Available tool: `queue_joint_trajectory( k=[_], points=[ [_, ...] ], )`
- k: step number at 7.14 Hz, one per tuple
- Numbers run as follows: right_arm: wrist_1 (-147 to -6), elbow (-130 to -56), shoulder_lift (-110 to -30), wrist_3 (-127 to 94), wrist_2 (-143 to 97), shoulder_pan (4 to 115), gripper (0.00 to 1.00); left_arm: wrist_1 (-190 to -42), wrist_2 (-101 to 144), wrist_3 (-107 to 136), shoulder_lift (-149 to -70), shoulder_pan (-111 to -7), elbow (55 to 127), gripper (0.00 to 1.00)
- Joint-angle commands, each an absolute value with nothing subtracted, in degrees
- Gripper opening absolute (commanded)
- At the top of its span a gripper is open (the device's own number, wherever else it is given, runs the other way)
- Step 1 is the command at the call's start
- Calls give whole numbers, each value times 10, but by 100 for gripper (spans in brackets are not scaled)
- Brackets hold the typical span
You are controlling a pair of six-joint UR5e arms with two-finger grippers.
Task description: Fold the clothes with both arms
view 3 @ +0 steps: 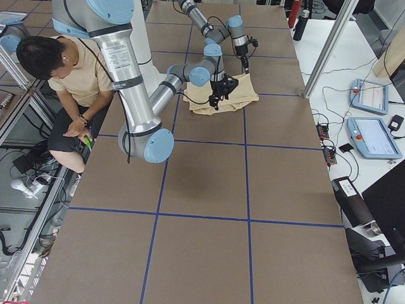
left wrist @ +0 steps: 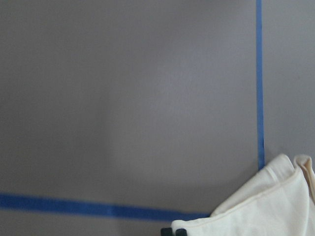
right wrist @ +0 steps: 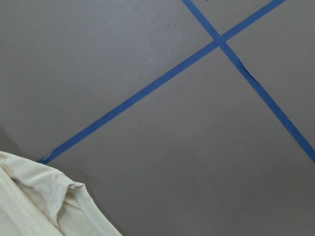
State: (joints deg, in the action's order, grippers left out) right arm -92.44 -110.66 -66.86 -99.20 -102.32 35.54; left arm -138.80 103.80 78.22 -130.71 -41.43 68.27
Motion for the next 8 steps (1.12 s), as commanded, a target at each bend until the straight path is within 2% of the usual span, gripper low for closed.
queue_joint_trajectory(
  k=[1, 3, 5, 8],
  points=[
    [-919, -1103, -663, -1010, -1016, 327, 100, -1429, 1004, 764, -1339, -435, 629, 70],
    [-822, -1064, -662, -1095, -959, 268, 100, -1406, 1025, 769, -1331, -439, 689, 72],
    [-788, -1049, -661, -1127, -942, 235, 100, -1376, 1061, 771, -1266, -439, 783, 72],
    [-791, -1051, -666, -1180, -942, 192, 100, -1376, 1061, 771, -1264, -439, 782, 72]
  ],
)
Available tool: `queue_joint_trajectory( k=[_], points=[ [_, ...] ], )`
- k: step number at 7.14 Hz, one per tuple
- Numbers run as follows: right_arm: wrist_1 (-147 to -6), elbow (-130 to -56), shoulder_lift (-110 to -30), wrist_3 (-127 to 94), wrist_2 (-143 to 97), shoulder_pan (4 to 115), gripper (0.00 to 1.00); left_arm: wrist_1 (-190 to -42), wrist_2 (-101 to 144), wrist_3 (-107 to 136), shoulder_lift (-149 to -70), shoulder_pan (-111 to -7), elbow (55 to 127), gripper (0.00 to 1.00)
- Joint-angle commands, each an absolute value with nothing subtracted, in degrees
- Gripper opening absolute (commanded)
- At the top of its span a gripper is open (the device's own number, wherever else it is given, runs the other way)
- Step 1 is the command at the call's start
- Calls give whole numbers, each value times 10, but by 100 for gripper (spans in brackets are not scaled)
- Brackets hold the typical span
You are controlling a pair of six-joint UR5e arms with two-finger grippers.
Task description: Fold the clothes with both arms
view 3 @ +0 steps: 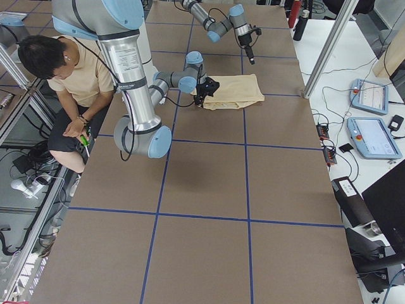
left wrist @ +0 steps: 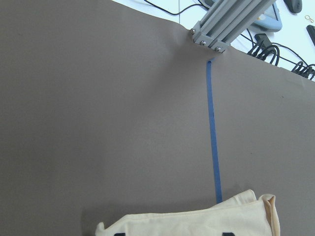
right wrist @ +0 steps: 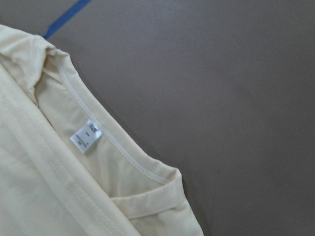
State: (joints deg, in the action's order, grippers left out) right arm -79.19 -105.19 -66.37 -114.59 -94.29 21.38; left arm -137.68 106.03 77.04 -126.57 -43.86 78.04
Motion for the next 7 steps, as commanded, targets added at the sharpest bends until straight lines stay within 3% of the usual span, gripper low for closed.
queue_joint_trajectory(
  k=[1, 4, 7],
  points=[
    [-788, -1049, -665, -1190, -942, 186, 100, -1376, 1061, 771, -1264, -439, 782, 72],
    [-787, -1044, -662, -1214, -942, 185, 98, -1376, 1060, 771, -1263, -439, 781, 72],
    [-787, -1037, -659, -1229, -943, 185, 86, -1376, 1060, 771, -1263, -439, 781, 72]
  ],
)
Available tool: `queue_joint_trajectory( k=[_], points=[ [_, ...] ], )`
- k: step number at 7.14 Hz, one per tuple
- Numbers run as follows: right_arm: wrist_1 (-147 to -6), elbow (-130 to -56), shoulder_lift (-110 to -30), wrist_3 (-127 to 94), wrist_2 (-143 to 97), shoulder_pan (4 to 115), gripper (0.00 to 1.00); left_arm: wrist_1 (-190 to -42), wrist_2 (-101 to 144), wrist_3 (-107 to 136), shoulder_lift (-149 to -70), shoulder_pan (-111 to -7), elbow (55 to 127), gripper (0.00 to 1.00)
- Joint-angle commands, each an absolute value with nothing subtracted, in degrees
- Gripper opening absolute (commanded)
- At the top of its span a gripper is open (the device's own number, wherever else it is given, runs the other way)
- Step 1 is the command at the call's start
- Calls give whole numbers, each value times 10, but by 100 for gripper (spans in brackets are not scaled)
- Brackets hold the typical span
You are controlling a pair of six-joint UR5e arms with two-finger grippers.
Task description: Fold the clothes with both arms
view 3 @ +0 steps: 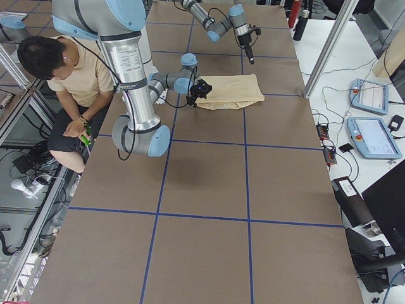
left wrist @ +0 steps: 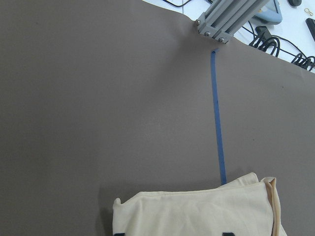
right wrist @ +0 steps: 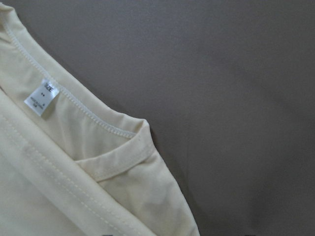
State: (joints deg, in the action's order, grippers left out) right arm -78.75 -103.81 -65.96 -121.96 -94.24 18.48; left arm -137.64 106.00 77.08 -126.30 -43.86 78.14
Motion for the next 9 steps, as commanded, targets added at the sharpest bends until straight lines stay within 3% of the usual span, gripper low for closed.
queue_joint_trajectory(
  k=[1, 2, 5, 6, 7, 9],
  points=[
    [-787, -1037, -658, -1232, -942, 185, 70, -1376, 1060, 771, -1263, -439, 781, 72],
    [-787, -1036, -659, -1231, -942, 185, 51, -1376, 1060, 771, -1263, -439, 781, 72],
    [-787, -1032, -653, -1233, -942, 184, 51, -1377, 1060, 782, -1263, -439, 782, 72],
    [-787, -1030, -651, -1248, -942, 184, 14, -1376, 1060, 783, -1263, -439, 782, 72],
    [-787, -1028, -651, -1248, -943, 184, 0, -1376, 1060, 783, -1263, -439, 783, 72],
    [-783, -1028, -650, -1252, -943, 186, 0, -1376, 1060, 792, -1263, -439, 784, 72]
  ],
)
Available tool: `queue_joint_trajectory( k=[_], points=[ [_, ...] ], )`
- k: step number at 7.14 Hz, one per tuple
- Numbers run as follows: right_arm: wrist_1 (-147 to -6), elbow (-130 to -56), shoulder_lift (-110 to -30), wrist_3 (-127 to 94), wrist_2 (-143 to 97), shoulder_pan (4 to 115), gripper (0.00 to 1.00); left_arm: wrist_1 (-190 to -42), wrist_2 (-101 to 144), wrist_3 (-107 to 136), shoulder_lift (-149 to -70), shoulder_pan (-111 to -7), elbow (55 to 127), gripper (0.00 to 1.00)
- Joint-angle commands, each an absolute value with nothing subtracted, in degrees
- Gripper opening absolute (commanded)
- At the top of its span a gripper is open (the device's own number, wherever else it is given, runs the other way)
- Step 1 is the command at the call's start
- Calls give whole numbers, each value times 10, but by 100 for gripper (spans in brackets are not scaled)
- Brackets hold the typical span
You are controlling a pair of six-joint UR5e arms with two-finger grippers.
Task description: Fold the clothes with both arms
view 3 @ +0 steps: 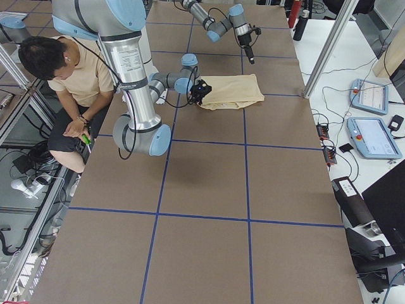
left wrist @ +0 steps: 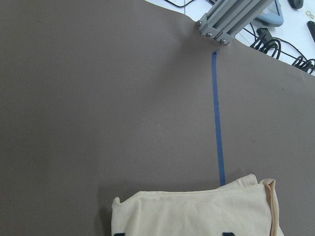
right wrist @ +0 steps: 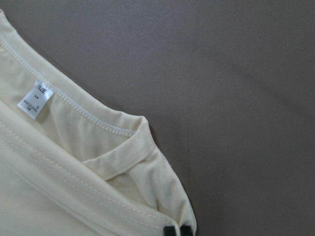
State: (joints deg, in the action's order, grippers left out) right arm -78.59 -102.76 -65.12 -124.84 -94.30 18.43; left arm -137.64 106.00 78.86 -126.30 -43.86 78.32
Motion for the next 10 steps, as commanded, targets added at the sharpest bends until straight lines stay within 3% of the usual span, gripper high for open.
queue_joint_trajectory(
  k=[1, 3, 5, 8, 10],
  points=[
    [-773, -1033, -650, -1252, -947, 192, 0, -1376, 1061, 798, -1264, -439, 785, 72],
    [-781, -1053, -654, -1253, -949, 192, 0, -1376, 1062, 822, -1253, -438, 819, 72],
    [-782, -1076, -668, -1273, -946, 177, 0, -1375, 1062, 929, -1182, -401, 918, 72],
    [-816, -1134, -707, -1298, -939, 144, 0, -1285, 1031, 1135, -1075, -247, 1094, 72],
    [-817, -1134, -707, -1298, -932, 140, 0, -1233, 917, 1170, -1056, -133, 1093, 71]
  ],
)
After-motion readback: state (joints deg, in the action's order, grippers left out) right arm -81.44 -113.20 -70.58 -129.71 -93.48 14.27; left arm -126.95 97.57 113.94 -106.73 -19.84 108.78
